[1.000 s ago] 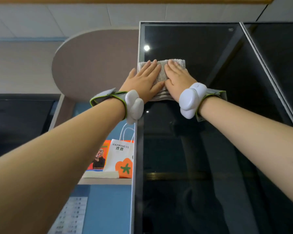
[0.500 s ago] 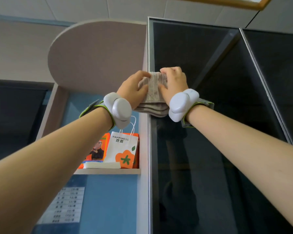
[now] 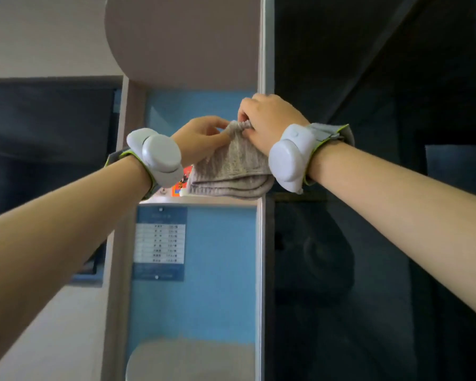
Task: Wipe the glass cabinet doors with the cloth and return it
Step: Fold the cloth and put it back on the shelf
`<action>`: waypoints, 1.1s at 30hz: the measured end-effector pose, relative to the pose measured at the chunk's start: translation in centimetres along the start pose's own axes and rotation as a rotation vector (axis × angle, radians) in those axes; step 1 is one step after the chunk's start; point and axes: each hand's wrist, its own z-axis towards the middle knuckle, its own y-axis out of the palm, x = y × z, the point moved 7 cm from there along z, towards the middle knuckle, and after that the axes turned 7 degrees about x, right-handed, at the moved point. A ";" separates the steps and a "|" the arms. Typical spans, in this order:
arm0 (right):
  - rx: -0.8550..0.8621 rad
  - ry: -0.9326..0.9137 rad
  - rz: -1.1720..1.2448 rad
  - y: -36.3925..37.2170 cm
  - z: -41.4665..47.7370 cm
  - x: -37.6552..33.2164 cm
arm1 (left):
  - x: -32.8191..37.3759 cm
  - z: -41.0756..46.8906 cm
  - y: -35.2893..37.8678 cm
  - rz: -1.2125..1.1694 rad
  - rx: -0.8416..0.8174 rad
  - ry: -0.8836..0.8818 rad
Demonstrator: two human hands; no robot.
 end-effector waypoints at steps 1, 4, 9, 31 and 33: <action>-0.032 -0.012 -0.001 0.7 -0.3 -1.0 | -1.2 -0.7 -0.2 0.029 -0.022 -0.026; -0.130 -0.016 0.030 3.6 -1.5 -4.0 | -5.1 -2.7 -0.9 0.059 -0.081 -0.074; -0.250 0.095 0.138 12.1 -4.1 -9.0 | -14.3 -5.8 -1.2 0.120 -0.170 -0.131; -1.249 0.524 0.218 44.0 -27.7 -14.8 | -45.4 -23.1 19.6 -0.094 -0.838 -0.314; -1.287 0.574 0.234 45.6 -29.2 -14.3 | -46.3 -23.7 21.1 -0.103 -0.848 -0.318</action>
